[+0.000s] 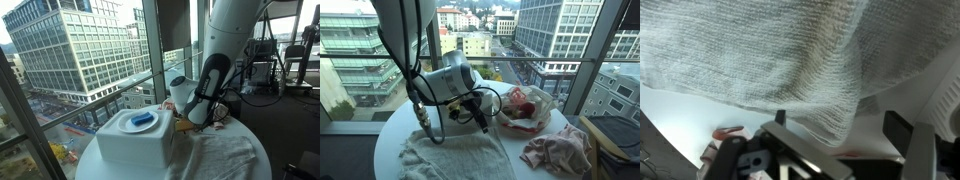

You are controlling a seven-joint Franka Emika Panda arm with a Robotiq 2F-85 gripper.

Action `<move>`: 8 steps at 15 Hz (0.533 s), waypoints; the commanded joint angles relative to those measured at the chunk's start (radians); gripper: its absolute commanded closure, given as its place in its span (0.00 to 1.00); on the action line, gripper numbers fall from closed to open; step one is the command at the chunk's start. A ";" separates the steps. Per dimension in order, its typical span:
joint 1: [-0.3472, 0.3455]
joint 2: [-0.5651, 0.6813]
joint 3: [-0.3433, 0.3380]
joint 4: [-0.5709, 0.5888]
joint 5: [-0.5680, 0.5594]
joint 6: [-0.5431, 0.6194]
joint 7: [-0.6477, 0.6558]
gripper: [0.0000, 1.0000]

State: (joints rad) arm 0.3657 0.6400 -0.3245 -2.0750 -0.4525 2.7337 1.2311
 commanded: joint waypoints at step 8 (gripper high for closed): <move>-0.066 0.130 0.040 0.145 0.127 -0.071 -0.117 0.00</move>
State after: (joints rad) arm 0.3116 0.7490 -0.2912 -1.9690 -0.3599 2.6957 1.1506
